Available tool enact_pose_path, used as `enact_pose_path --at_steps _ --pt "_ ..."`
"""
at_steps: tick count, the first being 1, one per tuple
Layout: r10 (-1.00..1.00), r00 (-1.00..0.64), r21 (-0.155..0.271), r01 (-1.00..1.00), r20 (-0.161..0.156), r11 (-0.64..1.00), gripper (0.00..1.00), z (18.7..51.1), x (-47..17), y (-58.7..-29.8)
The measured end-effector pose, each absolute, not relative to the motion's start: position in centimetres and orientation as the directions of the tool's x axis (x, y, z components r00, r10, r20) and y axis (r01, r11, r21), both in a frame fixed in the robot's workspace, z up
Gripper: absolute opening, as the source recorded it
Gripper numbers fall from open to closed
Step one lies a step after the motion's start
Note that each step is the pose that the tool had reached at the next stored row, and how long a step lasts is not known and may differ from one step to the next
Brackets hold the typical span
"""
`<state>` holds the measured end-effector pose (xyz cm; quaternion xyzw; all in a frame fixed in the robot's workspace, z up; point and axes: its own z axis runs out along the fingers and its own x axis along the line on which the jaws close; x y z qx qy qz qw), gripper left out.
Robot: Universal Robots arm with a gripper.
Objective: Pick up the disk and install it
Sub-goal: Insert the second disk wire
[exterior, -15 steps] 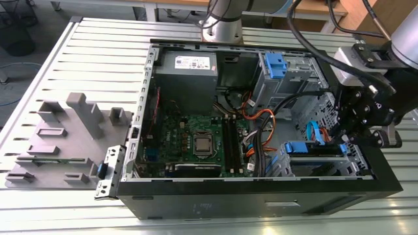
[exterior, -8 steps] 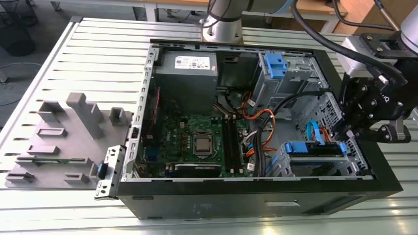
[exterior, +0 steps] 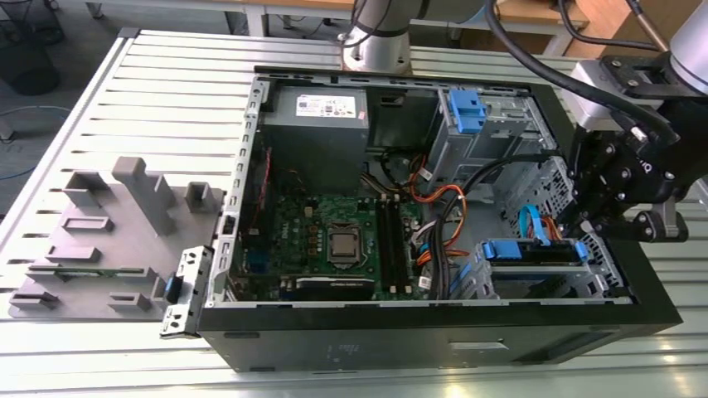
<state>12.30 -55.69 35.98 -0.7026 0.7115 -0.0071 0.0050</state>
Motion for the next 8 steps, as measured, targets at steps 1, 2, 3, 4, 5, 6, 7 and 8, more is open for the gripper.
enact_pose_path --at_steps 1,2,3,4,5,6,7,8 --pt "-1.0 -0.013 -0.017 -1.0 0.003 0.012 0.24 35.99 12.3 -55.69" --pt "-1.0 -0.012 -0.017 -1.0 0.003 0.012 0.24 36.03 12.3 -55.69" --pt "-1.0 -0.013 -0.017 -1.0 0.003 0.012 0.24 36.05 12.3 -55.68" --pt "-1.0 -0.013 -0.017 -1.0 0.003 0.012 0.24 36.05 12.3 -55.68" --pt "-1.0 -0.013 -0.017 -1.0 0.003 0.013 0.24 36.06 12.3 -55.68" --pt "-1.0 -0.013 -0.017 -1.0 0.003 0.012 0.24 36.07 12.3 -55.68" --pt "-1.0 -0.013 -0.017 -1.0 0.003 0.012 0.24 36.08 12.3 -55.68" --pt "-1.0 -0.013 -0.017 -1.0 0.003 0.013 0.24 36.08 12.3 -55.68"
